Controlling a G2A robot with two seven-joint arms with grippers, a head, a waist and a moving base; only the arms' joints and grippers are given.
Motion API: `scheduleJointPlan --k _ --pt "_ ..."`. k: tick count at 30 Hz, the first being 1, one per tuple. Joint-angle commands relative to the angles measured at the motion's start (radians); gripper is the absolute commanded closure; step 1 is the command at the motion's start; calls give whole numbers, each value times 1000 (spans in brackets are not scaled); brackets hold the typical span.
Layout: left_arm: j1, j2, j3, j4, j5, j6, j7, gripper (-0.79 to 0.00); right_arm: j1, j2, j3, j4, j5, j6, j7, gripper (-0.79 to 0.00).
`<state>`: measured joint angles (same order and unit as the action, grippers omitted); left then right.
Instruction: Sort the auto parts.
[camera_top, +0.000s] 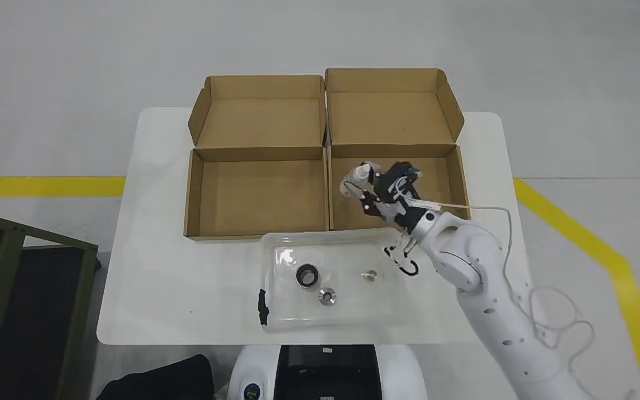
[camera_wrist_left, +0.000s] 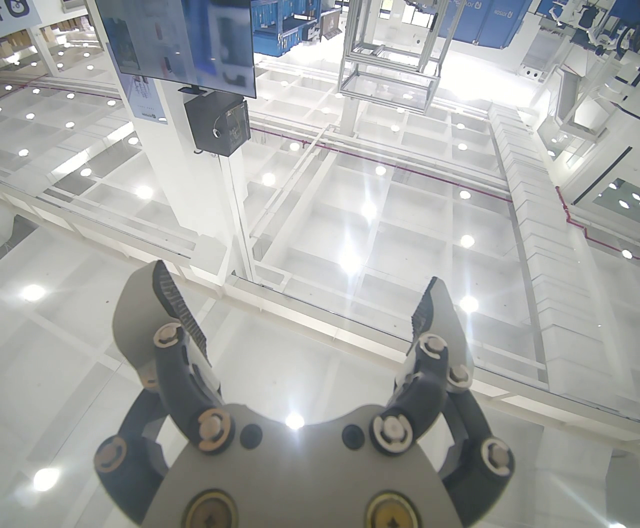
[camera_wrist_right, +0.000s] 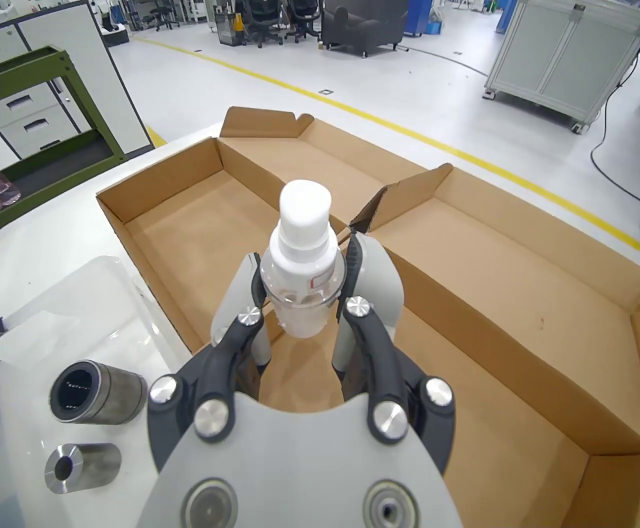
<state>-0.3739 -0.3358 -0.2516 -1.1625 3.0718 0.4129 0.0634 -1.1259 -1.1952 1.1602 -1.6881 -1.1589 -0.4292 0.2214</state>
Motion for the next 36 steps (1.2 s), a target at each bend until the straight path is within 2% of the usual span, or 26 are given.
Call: scheduleJointPlan --k 1,11,20,21,24,27,29,36 --pt "0 0 0 0 0 0 0 -785 21 -4 -17 28 6 6 18 0" --pt "0 0 0 0 0 0 0 -785 119 -22 -62 165 66 19 102 0" --pt "0 0 0 0 0 0 0 -785 146 -32 -91 223 44 38 107 0" --pt "0 0 0 0 0 0 0 -785 145 -33 -94 227 41 42 103 -105" --pt "0 0 0 0 0 0 0 -785 145 -35 -101 234 31 50 99 -169" --pt "0 0 0 0 0 0 0 -785 144 -36 -106 239 22 50 92 -372" --pt "0 0 0 0 0 0 0 -785 144 -37 -105 247 25 46 93 -785" --pt "0 0 0 0 0 0 0 -785 132 -33 -83 222 35 25 90 -785"
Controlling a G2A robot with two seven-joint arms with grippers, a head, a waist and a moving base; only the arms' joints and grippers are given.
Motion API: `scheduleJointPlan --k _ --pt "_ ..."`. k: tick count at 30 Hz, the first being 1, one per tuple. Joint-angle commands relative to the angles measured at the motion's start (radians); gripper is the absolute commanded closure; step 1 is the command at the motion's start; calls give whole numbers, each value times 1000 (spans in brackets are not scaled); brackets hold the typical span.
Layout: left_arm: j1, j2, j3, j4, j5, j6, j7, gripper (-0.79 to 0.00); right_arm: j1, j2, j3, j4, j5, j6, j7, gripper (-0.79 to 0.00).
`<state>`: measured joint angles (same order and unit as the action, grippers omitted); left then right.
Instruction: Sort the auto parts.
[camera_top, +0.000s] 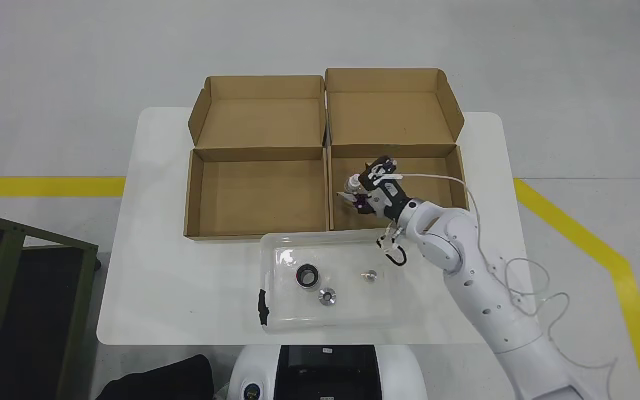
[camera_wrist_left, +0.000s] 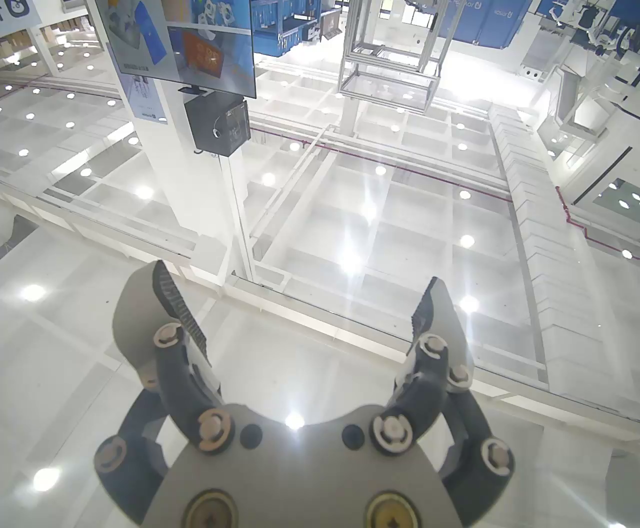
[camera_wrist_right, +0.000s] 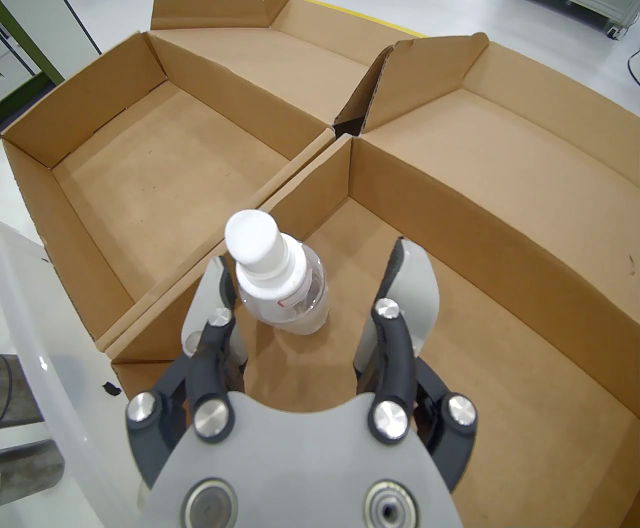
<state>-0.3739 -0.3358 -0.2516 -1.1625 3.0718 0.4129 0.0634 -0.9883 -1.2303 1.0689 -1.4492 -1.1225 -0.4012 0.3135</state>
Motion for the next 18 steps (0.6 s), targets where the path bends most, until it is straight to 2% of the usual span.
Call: scheduleJointPlan --k 1,5,18 --pt "0 0 0 0 0 0 0 -785 -13 4 16 -35 -5 -7 -1 -785" --pt "0 0 0 0 0 0 0 -785 -55 19 61 -139 -21 -49 21 -785" --pt "0 0 0 0 0 0 0 -785 -239 78 184 -474 15 -363 280 -785"
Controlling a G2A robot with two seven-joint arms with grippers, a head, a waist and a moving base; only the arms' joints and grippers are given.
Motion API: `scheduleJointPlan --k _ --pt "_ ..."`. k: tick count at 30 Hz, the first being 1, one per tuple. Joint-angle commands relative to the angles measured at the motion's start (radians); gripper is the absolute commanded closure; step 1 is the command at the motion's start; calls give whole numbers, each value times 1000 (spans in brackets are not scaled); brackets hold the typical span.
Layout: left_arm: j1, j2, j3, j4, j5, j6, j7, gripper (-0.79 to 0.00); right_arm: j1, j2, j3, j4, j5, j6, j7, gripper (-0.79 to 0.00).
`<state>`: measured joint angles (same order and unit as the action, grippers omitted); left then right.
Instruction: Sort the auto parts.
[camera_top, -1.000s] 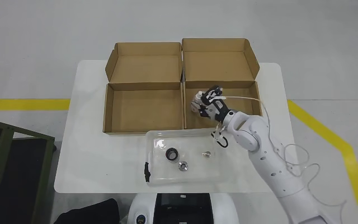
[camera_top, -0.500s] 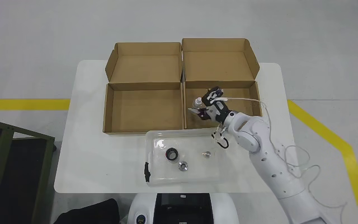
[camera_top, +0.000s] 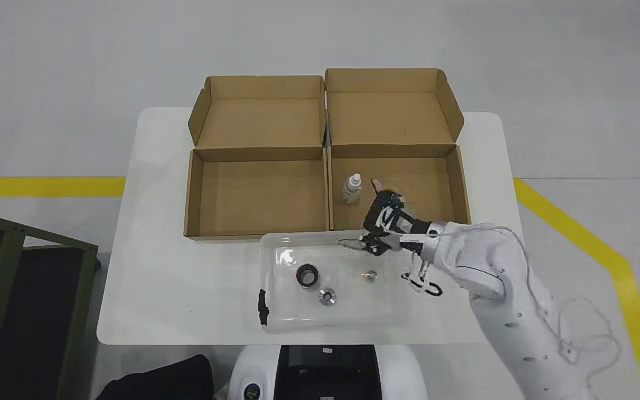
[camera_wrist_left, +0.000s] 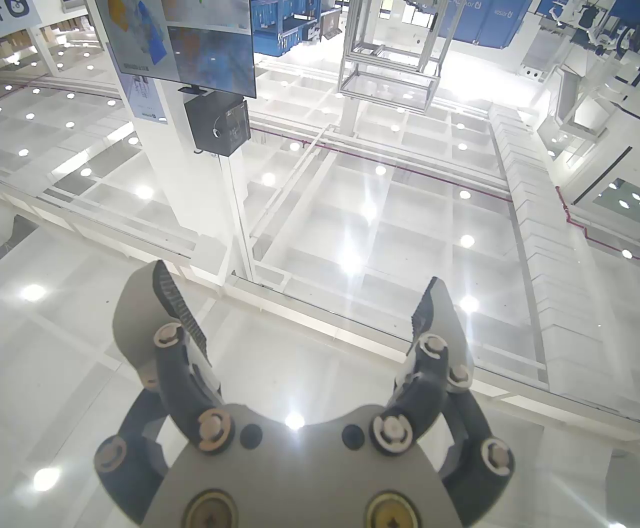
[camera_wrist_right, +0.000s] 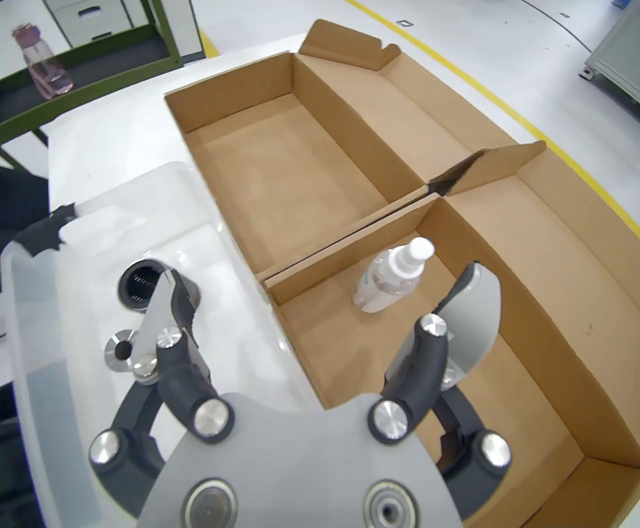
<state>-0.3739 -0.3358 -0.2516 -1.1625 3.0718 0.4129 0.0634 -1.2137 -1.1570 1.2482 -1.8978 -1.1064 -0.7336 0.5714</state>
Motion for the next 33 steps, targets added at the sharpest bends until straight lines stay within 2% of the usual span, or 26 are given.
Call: scheduleJointPlan --k 1,7,19,27,32,33 --pt "0 0 0 0 0 0 0 -785 -26 9 6 -44 -3 -59 45 -785" --pt "0 0 0 0 0 0 0 -785 -71 29 8 -111 -17 -157 147 -785" --pt "0 0 0 0 0 0 0 -785 -125 51 -43 -147 -163 -181 286 -785" --pt "0 0 0 0 0 0 0 -785 -111 62 -107 -137 -221 -168 347 -785" --pt "0 0 0 0 0 0 0 -785 -81 63 -148 -106 -241 -141 374 -730" --pt "0 0 0 0 0 0 0 -785 -74 63 -159 -99 -250 -134 381 -696"
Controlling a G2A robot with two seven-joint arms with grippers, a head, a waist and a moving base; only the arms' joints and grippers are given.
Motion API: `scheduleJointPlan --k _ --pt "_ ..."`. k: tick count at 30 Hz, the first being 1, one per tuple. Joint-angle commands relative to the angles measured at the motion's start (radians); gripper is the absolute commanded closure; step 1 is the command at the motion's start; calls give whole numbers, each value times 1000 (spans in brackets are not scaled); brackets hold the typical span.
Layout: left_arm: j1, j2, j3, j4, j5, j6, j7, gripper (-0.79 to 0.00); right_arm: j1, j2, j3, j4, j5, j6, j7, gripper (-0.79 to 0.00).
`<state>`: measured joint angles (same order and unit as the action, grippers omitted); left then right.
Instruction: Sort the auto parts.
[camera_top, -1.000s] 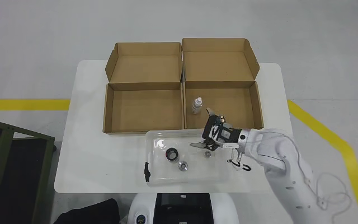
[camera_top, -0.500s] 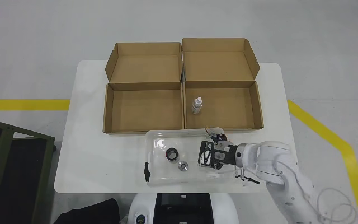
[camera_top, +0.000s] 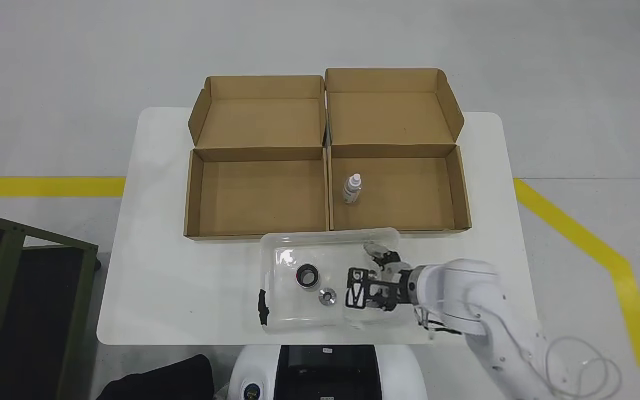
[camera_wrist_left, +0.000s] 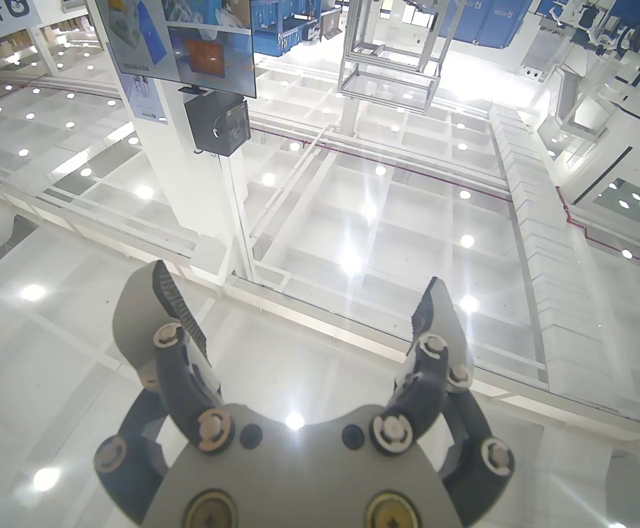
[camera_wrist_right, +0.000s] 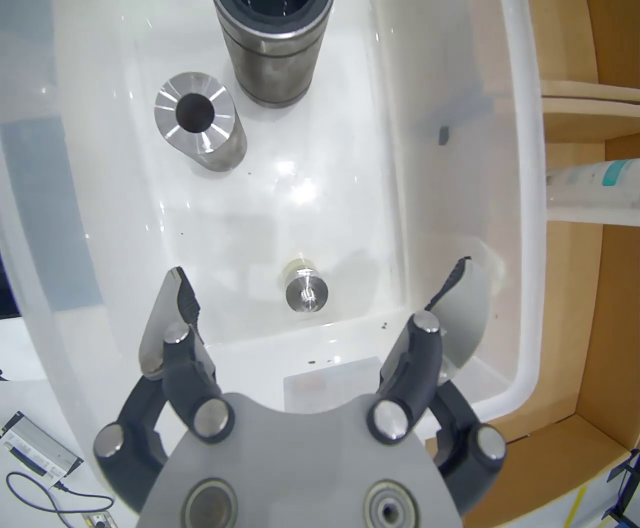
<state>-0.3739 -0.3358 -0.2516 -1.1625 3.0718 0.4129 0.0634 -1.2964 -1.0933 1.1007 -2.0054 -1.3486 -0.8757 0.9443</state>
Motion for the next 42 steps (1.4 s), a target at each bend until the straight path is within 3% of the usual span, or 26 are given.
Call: scheduleJointPlan --k 1,7,19,21,23,24,33,38,42 --pt "0 0 0 0 0 0 0 -785 16 -1 -22 14 -10 12 12 -680" --pt "0 0 0 0 0 0 0 -785 47 1 -70 27 -43 48 48 -489" --pt "0 0 0 0 0 0 0 -785 52 19 -119 15 -102 95 95 -339" --pt "0 0 0 0 0 0 0 -785 52 22 -122 13 -102 100 100 -246" --pt "0 0 0 0 0 0 0 -785 52 24 -125 11 -99 102 102 -37" --pt "0 0 0 0 0 0 0 -785 51 25 -127 9 -98 103 103 0" --pt "0 0 0 0 0 0 0 -785 56 31 -130 -57 -67 97 53 0" --pt "0 0 0 0 0 0 0 -785 18 30 -91 -77 -66 227 -136 0" --pt "0 0 0 0 0 0 0 -785 -30 32 -45 -53 10 257 -362 0"
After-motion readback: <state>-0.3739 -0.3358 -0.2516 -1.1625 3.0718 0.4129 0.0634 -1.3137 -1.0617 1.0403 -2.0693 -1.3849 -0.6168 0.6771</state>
